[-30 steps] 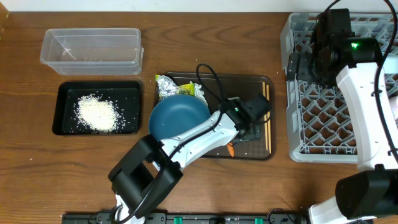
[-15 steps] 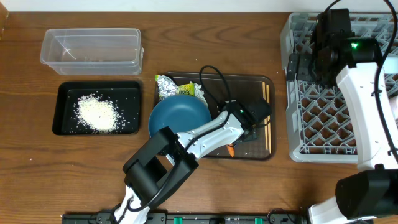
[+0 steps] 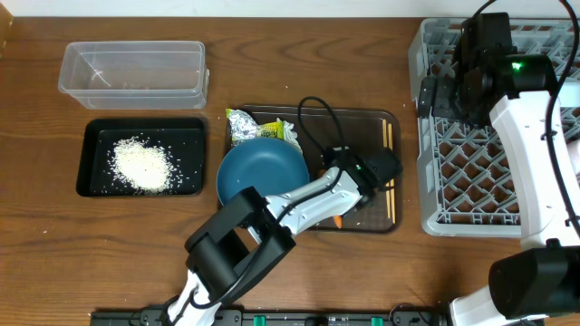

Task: Sort waste into correct bins and load items into the dishwasher rack
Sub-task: 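Reach the left gripper to the orange carrot and grasp it, then lift the carrot with the left gripper and carry it to the black tray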

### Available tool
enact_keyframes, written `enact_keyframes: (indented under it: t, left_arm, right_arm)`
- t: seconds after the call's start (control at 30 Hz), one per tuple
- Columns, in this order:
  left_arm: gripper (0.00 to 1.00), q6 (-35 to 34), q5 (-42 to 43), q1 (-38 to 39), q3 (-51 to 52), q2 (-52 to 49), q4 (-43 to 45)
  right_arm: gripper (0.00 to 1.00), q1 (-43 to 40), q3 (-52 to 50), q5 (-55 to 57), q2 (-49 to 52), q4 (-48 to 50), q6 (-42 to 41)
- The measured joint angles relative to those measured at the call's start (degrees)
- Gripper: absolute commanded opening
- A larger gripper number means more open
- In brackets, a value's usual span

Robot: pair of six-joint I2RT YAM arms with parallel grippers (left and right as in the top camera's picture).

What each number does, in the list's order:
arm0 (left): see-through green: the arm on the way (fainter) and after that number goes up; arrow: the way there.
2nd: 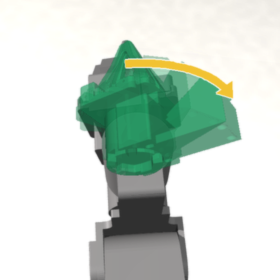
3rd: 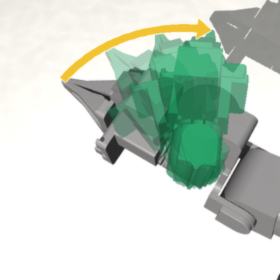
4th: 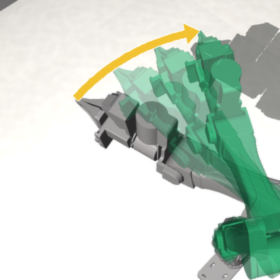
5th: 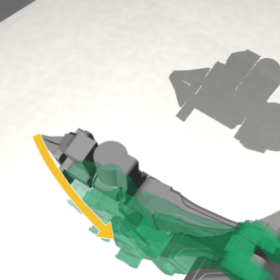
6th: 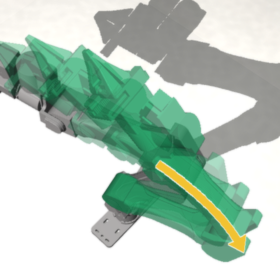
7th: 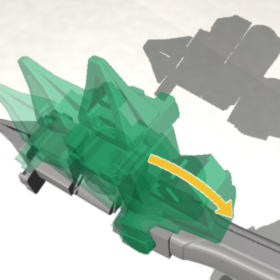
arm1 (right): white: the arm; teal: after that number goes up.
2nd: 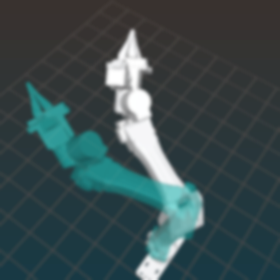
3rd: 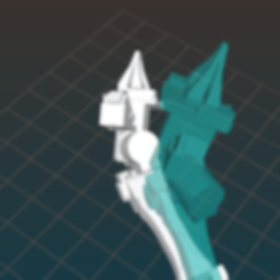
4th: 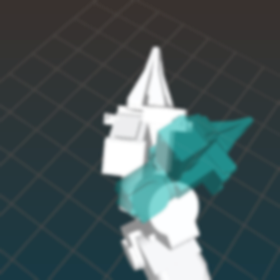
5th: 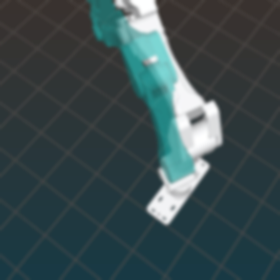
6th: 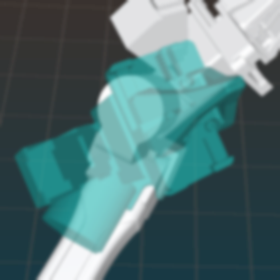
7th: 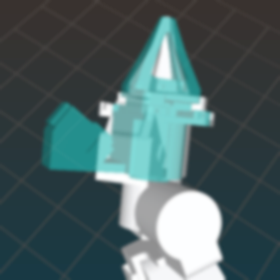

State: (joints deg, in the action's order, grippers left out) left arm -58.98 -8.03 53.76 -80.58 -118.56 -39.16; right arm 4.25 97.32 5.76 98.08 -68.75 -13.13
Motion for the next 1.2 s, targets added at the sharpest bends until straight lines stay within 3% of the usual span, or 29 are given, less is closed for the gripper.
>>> enact_keyframes:
  t: [0.23,0.4,0.87,1.07,1.2]
  left_arm:
    - [0.41,-0.2,-0.4,0.1,-0.3,-0.1,-1.5]
    - [0.3,0.0,-1.2,0.1,-0.6,-0.1,-3.9]
    - [0.19,1.0,-1.4,0.0,-6.5,0.3,-8.9]
    - [0.19,2.1,-1.4,-1.1,-6.9,7.6,-9.7]
    - [0.19,3.9,-1.4,-5.8,-7.5,13.9,-12.3]
  right_arm:
    - [0.99,0.0,0.0,0.0,0.0,0.0,0.0]
    - [0.99,0.0,0.0,0.0,0.0,0.0,0.0]
    - [0.99,0.0,0.0,0.0,0.0,0.0,0.0]
    - [0.99,0.0,0.0,0.0,0.0,0.0,0.0]
    - [0.99,0.0,0.0,0.0,0.0,0.0,0.0]
